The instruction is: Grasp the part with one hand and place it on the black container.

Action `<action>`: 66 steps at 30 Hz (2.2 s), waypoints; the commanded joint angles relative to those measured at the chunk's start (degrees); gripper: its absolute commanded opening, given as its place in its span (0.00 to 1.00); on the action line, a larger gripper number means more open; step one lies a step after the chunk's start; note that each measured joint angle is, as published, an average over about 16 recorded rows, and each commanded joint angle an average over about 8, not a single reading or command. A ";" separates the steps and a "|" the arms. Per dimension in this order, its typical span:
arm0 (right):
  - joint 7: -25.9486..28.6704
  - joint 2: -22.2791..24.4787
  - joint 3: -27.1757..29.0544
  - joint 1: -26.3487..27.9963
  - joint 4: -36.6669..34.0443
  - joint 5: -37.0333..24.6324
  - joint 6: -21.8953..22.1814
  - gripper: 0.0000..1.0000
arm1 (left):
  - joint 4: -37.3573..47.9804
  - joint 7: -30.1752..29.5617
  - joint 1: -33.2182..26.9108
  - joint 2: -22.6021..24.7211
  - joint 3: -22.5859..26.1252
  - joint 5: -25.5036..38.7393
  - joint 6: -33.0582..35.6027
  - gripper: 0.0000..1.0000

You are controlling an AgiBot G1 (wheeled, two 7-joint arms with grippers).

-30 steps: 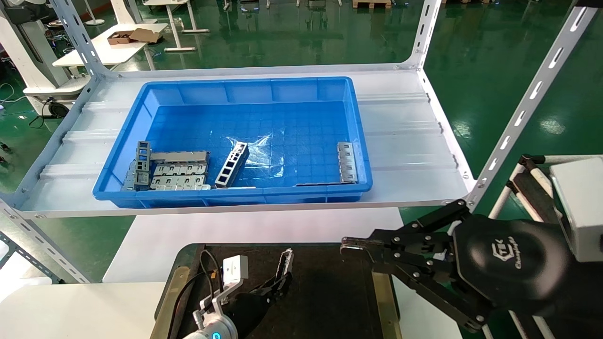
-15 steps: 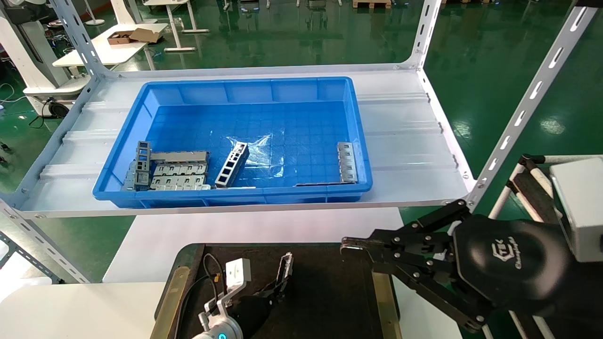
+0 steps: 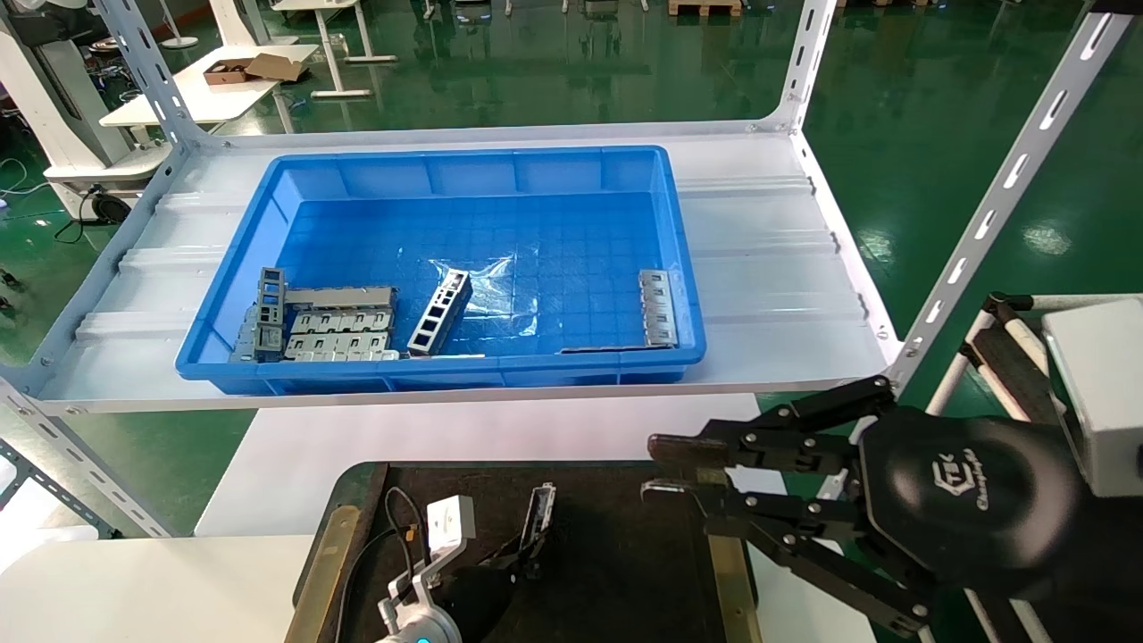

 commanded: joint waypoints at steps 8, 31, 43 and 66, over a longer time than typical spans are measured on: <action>0.00 0.00 -0.01 0.00 0.00 0.00 0.00 1.00 | -2.66 0.76 0.10 -1.47 0.01 1.18 -0.33 1.00; -0.01 0.01 -0.03 0.01 0.00 0.02 0.01 1.00 | -26.62 6.13 -0.41 -21.68 -8.24 10.72 17.02 1.00; -0.02 0.01 -0.04 0.01 0.00 0.02 0.01 1.00 | -26.73 24.25 3.79 -27.07 -22.81 2.26 39.93 1.00; -0.03 0.02 -0.05 0.01 0.00 0.04 0.02 1.00 | -26.56 38.83 7.15 -36.97 -33.04 -7.85 56.70 1.00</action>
